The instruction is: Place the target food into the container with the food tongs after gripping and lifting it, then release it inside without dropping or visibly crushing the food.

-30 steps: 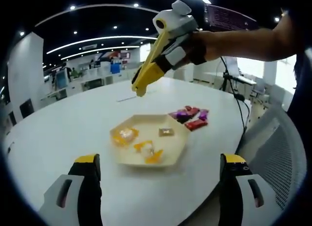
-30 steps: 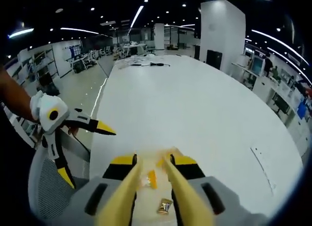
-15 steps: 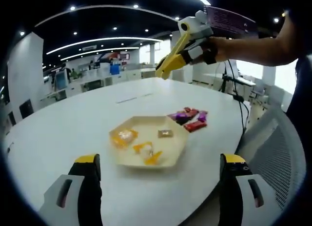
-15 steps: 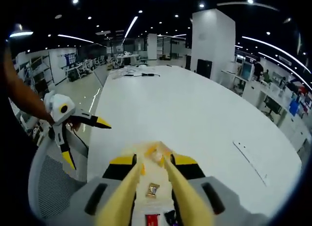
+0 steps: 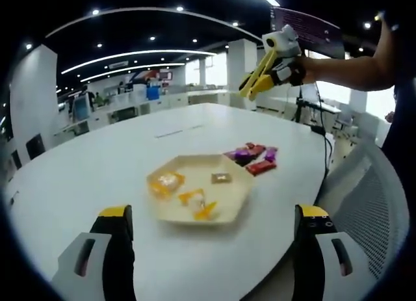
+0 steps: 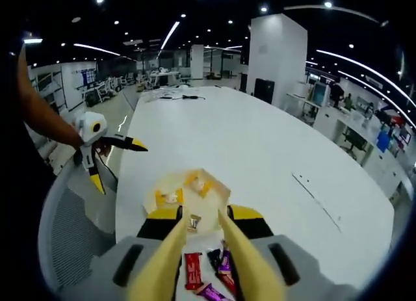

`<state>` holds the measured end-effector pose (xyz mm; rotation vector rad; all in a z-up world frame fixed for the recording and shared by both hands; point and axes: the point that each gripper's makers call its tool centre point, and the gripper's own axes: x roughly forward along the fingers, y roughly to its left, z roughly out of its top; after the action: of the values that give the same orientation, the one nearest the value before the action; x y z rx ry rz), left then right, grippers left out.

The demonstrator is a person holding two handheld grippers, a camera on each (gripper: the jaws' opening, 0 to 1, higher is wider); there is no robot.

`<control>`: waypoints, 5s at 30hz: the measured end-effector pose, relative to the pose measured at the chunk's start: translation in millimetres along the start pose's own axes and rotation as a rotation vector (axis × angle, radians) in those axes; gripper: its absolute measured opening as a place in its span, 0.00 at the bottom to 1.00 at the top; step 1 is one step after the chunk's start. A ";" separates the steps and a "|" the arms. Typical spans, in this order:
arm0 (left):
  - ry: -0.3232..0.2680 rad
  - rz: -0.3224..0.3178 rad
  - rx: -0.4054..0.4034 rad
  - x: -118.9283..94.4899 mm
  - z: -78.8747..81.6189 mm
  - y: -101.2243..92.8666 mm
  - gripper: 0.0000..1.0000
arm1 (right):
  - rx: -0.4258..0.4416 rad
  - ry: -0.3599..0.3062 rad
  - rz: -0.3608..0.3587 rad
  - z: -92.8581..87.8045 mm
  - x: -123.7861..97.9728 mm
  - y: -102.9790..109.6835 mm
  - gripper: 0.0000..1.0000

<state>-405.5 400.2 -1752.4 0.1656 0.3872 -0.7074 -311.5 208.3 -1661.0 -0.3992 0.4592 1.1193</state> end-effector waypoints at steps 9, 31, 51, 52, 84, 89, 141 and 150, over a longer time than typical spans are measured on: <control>-0.011 0.036 0.004 -1.6 2.6 6.0 0.99 | 0.009 -0.005 0.021 -17.3 -10.4 -3.0 0.26; -0.006 0.033 -0.011 -1.1 1.6 5.3 0.99 | -0.009 0.023 0.006 -63.0 -51.7 -19.5 0.26; 0.010 0.044 -0.025 -0.9 -1.1 7.6 0.99 | -0.045 0.090 0.042 -117.7 -48.1 -22.7 0.25; 0.012 0.045 -0.027 -0.6 -2.1 8.5 0.99 | -0.043 0.092 0.054 -122.2 -44.7 -21.2 0.25; 0.069 0.043 -0.029 2.6 -12.9 7.9 0.99 | -0.178 0.314 0.123 -197.8 13.4 -7.5 0.28; 0.069 0.045 -0.028 2.5 -12.9 9.1 0.99 | -0.098 0.336 0.103 -201.4 17.4 -10.1 0.27; 0.015 0.047 -0.064 -0.7 -3.5 9.3 0.99 | 0.091 0.225 -0.026 -78.3 14.8 -39.8 0.23; 0.010 0.048 -0.061 -1.0 -2.5 10.3 0.99 | 0.053 0.206 0.016 -42.5 40.3 -26.9 0.23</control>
<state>-400.2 409.2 -1754.1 0.1208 0.4126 -0.6467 -278.5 206.3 -1716.4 -0.4668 0.6728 1.0840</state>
